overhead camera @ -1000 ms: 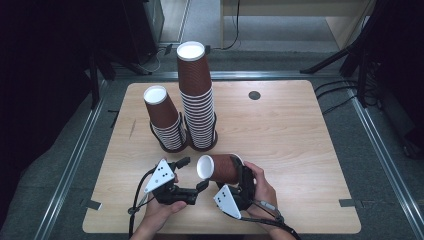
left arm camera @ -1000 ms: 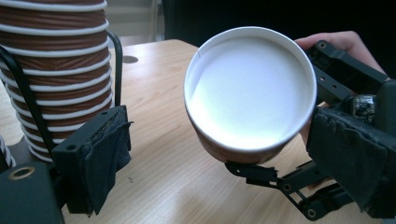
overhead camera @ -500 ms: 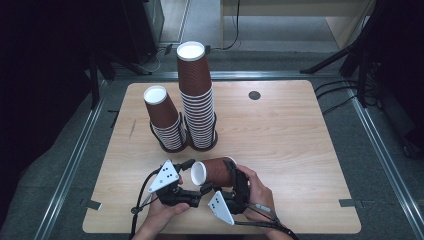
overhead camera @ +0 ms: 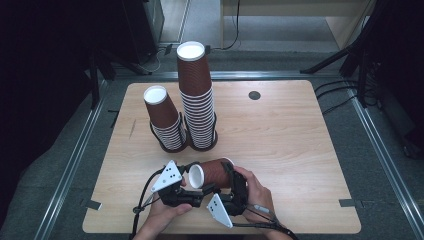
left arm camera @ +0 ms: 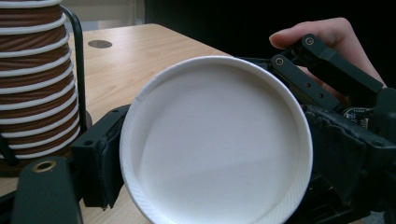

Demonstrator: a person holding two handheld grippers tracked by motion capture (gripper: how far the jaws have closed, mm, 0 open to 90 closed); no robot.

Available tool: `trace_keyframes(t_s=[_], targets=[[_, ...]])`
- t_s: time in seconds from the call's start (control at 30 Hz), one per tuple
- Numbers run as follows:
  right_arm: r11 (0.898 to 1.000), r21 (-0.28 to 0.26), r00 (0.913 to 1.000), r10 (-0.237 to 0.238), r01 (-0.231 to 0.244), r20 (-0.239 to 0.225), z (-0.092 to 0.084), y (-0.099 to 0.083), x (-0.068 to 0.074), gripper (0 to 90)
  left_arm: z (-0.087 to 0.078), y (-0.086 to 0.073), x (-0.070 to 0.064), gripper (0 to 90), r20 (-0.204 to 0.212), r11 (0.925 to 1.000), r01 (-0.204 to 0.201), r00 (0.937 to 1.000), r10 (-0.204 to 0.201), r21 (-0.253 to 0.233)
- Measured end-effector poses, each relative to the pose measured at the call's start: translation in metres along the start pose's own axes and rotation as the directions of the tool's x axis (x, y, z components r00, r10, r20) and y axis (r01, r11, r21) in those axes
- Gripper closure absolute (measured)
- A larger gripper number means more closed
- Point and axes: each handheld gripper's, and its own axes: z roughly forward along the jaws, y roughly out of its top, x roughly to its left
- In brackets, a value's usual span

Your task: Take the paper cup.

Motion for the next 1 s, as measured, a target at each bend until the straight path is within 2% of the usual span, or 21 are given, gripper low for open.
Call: trace_keyframes(t_s=[0.27,0.47,0.6,0.7,0.73,0.83,1.0], targets=[[1.0,-0.002,1.0,-0.003,0.003,0.004,0.0,-0.001,0.0,12.6,-0.002,0.001,0.003,20.9,0.011,0.9997,0.023,0.9997,-0.023,-0.011],[1.0,-0.005,1.0,-0.003,0.003,0.004,0.0,-0.001,0.0,12.2,-0.003,0.0,0.004,21.5,0.015,0.9997,0.024,0.9996,-0.024,-0.006],[1.0,-0.012,0.9998,0.017,-0.017,0.004,0.0,-0.001,0.0,10.7,-0.004,0.001,0.004,22.1,0.02,0.9996,0.016,0.9997,-0.015,-0.022],[0.999,-0.019,0.9992,0.034,-0.033,0.02,-0.001,-0.001,0.0,7.3,-0.006,0.001,0.004,22.5,0.022,0.9994,0.014,0.9997,-0.014,-0.033],[0.999,-0.016,0.9986,0.029,-0.029,0.045,-0.001,-0.001,-0.002,3.7,-0.007,0.002,0.005,22.6,0.021,0.9992,0.017,0.9996,-0.017,-0.037],[0.998,-0.005,0.9976,0.067,-0.067,0.017,-0.001,-0.002,-0.004,0.0,-0.009,0.002,0.007,22.7,0.018,0.9989,0.02,0.9997,-0.019,-0.044],[0.997,-0.021,0.9971,0.076,-0.076,0.002,-0.002,-0.004,-0.005,0.0,-0.013,0.003,0.012,22.7,0.004,0.998,0.027,0.9996,-0.027,-0.058]])
